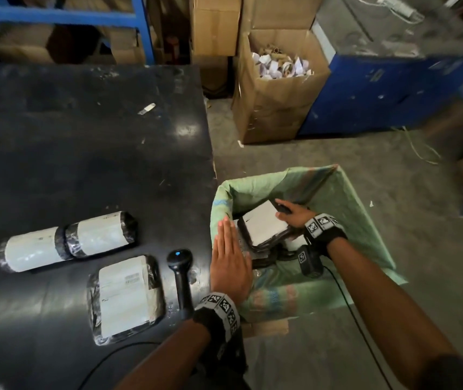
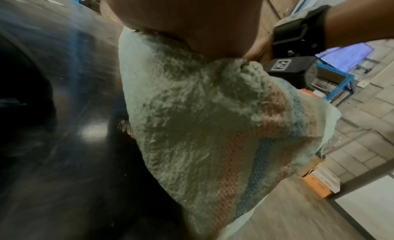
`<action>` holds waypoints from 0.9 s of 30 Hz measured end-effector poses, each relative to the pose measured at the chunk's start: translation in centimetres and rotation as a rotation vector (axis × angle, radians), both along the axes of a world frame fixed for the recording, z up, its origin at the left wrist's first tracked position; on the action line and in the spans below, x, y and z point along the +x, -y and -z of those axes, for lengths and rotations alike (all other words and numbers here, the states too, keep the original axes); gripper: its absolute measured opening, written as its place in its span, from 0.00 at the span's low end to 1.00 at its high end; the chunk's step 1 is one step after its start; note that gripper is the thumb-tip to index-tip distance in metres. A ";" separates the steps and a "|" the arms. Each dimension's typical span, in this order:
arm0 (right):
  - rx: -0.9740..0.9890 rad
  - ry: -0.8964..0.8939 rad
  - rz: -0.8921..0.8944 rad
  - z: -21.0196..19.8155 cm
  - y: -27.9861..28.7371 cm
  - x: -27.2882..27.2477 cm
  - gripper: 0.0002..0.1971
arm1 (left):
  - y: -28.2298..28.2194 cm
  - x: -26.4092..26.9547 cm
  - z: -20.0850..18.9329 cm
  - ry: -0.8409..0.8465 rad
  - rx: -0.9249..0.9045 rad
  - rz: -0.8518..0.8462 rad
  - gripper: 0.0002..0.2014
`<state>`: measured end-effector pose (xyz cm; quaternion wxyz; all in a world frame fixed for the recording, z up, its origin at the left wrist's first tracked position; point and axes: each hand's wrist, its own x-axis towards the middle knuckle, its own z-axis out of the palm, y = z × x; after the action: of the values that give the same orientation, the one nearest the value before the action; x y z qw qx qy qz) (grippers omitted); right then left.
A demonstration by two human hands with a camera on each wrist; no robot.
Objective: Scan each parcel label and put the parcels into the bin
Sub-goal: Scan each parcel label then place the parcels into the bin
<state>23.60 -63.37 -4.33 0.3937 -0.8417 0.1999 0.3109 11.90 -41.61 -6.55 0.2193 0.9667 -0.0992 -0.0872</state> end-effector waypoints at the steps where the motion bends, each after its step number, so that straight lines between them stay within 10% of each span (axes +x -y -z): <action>1: 0.024 -0.016 0.030 0.8 -0.6 0.2 0.30 | -0.1 0.1 0.0 -0.009 0.003 0.008 0.36; 5: 0.046 -0.081 0.176 5.0 -2.5 -0.2 0.31 | -0.4 0.3 0.1 -0.010 0.004 0.017 0.37; 13: -0.241 -0.248 -0.195 9.3 -3.4 -1.3 0.44 | -2.7 1.1 0.6 -0.027 -0.049 0.146 0.36; 19: -0.256 -0.081 -0.146 4.9 -2.3 1.7 0.25 | -7.8 2.9 -1.4 -0.101 -0.341 0.112 0.32; 27: 0.073 0.495 -0.002 -7.0 -13.8 -6.3 0.20 | -22.0 0.1 -0.3 0.066 -0.222 -0.208 0.32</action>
<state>17.25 -49.62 2.64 0.4606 -0.8775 0.0849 0.1027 12.03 -19.61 -6.22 0.3291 0.9440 -0.0146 -0.0205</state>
